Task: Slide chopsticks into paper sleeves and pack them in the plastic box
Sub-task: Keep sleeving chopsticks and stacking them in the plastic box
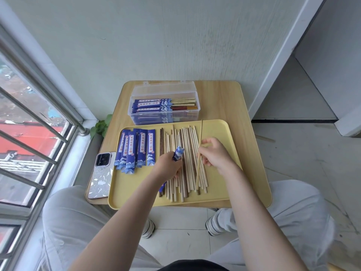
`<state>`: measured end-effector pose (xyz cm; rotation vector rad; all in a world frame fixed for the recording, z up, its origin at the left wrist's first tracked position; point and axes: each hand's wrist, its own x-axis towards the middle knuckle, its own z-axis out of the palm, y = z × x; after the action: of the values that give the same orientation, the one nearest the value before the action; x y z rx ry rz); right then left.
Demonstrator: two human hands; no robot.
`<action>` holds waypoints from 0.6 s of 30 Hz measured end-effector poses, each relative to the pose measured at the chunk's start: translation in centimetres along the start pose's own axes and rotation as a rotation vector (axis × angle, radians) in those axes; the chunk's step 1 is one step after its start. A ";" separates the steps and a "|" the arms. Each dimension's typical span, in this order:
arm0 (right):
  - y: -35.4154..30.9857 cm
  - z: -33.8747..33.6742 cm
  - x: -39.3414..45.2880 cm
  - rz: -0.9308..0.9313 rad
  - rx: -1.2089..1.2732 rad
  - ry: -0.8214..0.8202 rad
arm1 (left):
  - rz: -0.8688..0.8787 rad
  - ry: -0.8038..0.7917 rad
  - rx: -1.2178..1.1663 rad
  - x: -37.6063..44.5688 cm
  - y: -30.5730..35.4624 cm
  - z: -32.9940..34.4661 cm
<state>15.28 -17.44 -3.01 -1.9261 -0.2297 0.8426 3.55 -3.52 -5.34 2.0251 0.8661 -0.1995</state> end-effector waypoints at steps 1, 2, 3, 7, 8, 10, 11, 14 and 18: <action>-0.2 -0.1 -0.1 -0.035 0.049 -0.009 | 0.008 0.008 -0.015 -0.1 0.0 -0.2; -0.6 -0.2 -0.3 -0.072 0.099 -0.011 | 0.015 0.020 -0.029 -0.1 0.0 -0.4; -0.9 -0.3 -0.4 -0.105 0.154 -0.012 | 0.021 0.035 -0.040 -0.2 0.0 -0.6; -2.6 -0.4 -1.0 -0.131 0.371 -0.062 | 0.041 0.092 -0.054 -0.3 0.0 -1.2; -3.0 -0.3 -1.2 -0.133 0.399 -0.067 | 0.048 0.107 -0.050 -0.4 0.0 -1.3; -3.6 -0.2 -1.4 -0.169 0.401 -0.071 | 0.058 0.140 -0.046 -0.5 0.0 -1.4; -3.7 -0.1 -1.4 -0.201 0.387 -0.073 | 0.060 0.160 -0.041 -0.6 0.0 -1.4; -3.7 0.3 -1.2 -0.272 0.386 -0.027 | 0.060 0.199 -0.041 -1.0 -0.3 -1.4; -4.0 0.8 -1.0 -0.341 0.376 0.111 | 0.057 0.161 -0.085 -1.3 -0.9 -1.5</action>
<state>14.81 -15.38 0.58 -1.5203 -0.2996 0.5073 1.77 -2.69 -4.49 2.0031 0.8994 0.0331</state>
